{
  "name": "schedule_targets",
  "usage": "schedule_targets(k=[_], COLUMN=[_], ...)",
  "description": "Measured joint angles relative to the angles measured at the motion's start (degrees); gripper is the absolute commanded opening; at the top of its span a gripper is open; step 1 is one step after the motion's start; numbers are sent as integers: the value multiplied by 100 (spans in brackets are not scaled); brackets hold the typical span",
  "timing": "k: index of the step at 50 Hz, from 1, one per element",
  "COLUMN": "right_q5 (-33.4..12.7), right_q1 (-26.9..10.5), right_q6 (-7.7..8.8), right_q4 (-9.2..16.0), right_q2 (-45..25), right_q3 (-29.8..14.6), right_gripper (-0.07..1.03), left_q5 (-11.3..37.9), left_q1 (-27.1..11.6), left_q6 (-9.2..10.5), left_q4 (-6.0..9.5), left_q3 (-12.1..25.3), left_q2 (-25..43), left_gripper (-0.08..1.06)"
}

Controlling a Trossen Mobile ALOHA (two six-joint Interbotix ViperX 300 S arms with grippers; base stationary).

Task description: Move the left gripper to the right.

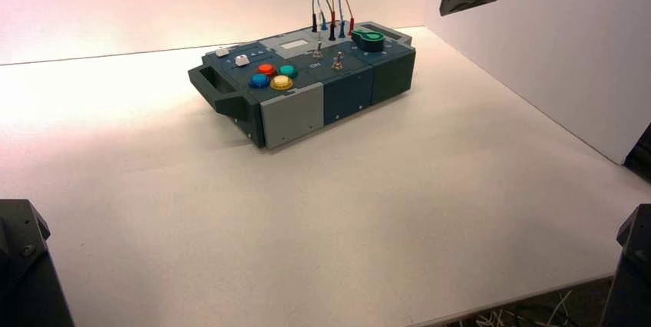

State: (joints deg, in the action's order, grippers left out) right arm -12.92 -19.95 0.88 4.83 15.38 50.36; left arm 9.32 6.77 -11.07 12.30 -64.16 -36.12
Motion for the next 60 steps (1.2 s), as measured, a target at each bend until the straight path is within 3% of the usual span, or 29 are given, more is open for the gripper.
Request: schedule_targets(k=[44,52,60], right_q5=[-44,-70,-70], right_q1=[0,0,9], right_q6=[0,0,0], right_q4=[0,0,0], right_q2=[0,0,0], right_q3=[0,0,0], right_gripper=[-2,-2,-2], left_q5=[9,9,-26], left_q1=[-35,-264,-729], left_q6=[9,35,114], left_q4=[26,53,70], left_q3=[70,246,475], left_q2=[114,343,765], left_gripper=[102,102,102])
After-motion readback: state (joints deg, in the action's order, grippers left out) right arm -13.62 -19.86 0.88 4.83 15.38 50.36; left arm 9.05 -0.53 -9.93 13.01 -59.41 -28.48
